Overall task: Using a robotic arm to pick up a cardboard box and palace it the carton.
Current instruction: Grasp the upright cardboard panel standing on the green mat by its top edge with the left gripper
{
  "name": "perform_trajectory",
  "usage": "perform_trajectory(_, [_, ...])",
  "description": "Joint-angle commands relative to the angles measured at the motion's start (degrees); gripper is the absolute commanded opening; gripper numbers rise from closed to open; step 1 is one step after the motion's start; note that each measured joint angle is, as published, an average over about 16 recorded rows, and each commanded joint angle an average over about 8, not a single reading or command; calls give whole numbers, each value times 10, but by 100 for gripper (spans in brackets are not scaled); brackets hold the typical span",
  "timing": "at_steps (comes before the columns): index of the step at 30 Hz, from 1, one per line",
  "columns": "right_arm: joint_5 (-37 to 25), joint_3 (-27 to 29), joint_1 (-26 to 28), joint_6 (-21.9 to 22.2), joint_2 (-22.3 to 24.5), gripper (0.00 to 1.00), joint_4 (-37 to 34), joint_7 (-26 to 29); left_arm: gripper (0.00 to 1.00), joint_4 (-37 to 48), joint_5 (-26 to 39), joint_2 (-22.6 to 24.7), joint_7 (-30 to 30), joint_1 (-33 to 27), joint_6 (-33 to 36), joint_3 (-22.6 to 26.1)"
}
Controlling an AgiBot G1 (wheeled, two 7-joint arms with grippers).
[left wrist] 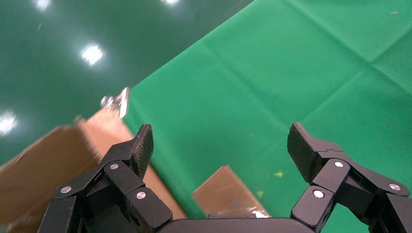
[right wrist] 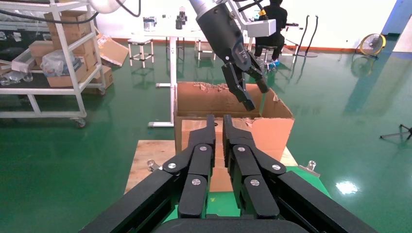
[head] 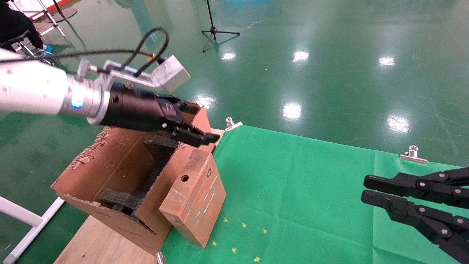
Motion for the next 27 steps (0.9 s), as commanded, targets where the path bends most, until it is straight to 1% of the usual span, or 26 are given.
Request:
perform_trajectory(1, [0, 0, 0, 0, 0, 0, 0, 0, 100, 0, 25, 9, -34, -25, 21, 9])
perform_trajectory(6, [0, 0, 0, 0, 0, 0, 0, 0, 100, 1, 42, 25, -130, -58, 54, 55])
perform_trajectory(12, [0, 0, 0, 0, 0, 0, 0, 0, 100, 0, 28, 29, -218, -88, 59, 125])
perform_trajectory(16, [0, -1, 0, 0, 0, 0, 0, 0, 100, -1, 22, 29, -254, -114, 59, 174])
perform_trajectory(27, [1, -1, 0, 0, 0, 0, 0, -1, 100, -2, 1, 36, -328, -185, 58, 324])
